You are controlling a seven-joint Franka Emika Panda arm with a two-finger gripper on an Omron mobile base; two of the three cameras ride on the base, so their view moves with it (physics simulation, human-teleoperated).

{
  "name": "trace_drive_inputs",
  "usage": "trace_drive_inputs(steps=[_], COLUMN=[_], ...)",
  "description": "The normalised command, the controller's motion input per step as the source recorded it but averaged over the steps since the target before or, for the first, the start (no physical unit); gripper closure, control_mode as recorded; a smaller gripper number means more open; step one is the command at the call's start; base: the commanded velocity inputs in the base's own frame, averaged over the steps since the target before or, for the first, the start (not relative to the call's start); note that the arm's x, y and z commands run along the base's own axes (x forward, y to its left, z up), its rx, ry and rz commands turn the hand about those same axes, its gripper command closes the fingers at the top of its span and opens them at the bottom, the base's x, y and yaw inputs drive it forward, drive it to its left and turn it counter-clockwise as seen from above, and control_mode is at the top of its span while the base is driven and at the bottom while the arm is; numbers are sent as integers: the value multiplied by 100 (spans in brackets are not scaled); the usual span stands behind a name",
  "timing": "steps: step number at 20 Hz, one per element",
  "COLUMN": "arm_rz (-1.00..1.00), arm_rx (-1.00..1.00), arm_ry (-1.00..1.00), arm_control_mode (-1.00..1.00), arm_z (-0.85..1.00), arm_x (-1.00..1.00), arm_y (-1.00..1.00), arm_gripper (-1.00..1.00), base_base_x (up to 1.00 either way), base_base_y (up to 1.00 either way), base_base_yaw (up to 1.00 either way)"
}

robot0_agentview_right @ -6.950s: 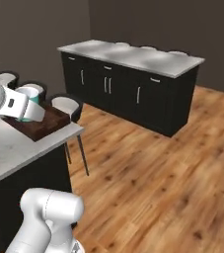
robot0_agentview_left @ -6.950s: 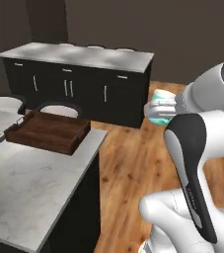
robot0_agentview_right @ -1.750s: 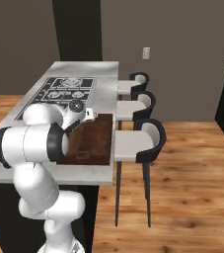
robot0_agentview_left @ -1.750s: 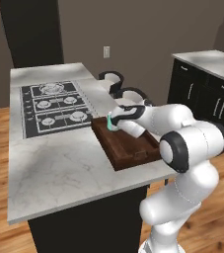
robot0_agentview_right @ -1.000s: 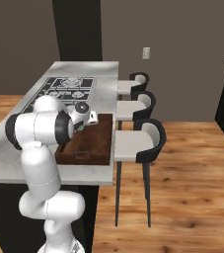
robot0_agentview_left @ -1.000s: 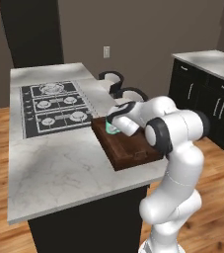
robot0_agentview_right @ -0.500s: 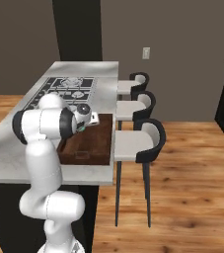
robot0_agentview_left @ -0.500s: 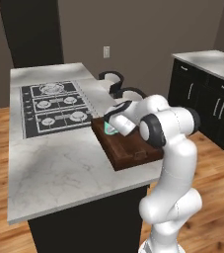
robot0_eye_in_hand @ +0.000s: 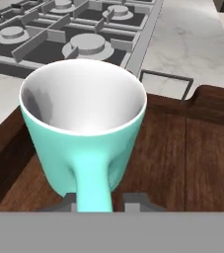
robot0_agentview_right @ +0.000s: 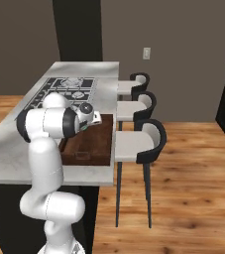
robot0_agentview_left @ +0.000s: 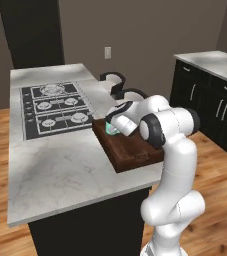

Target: There is a tray on the dining counter. Grab the cup, mug, and pitcher and place them on the tray. The pitcher may be placed next to the tray if it cannot fit the tray.

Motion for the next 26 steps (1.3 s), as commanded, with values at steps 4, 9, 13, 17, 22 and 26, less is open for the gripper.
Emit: trace_drive_inputs(steps=[4,9,13,17,22,26], arm_rz=[0,0,0,0,0,0], arm_rx=[0,0,0,0,0,0], arm_ry=[0,0,0,2,7,14], arm_control_mode=[-100,-100,-100,-100,-100,-100], arm_z=[-18,-1,0,4,4,0], arm_x=[-3,-8,-33,-35,-9,0], arm_y=[0,0,0,0,4,23], arm_gripper=[-100,-100,-100,-100,-100,-100], base_base_x=[0,0,0,0,0,0], base_base_y=[0,0,0,0,0,0], base_base_yaw=[0,0,0,0,0,0])
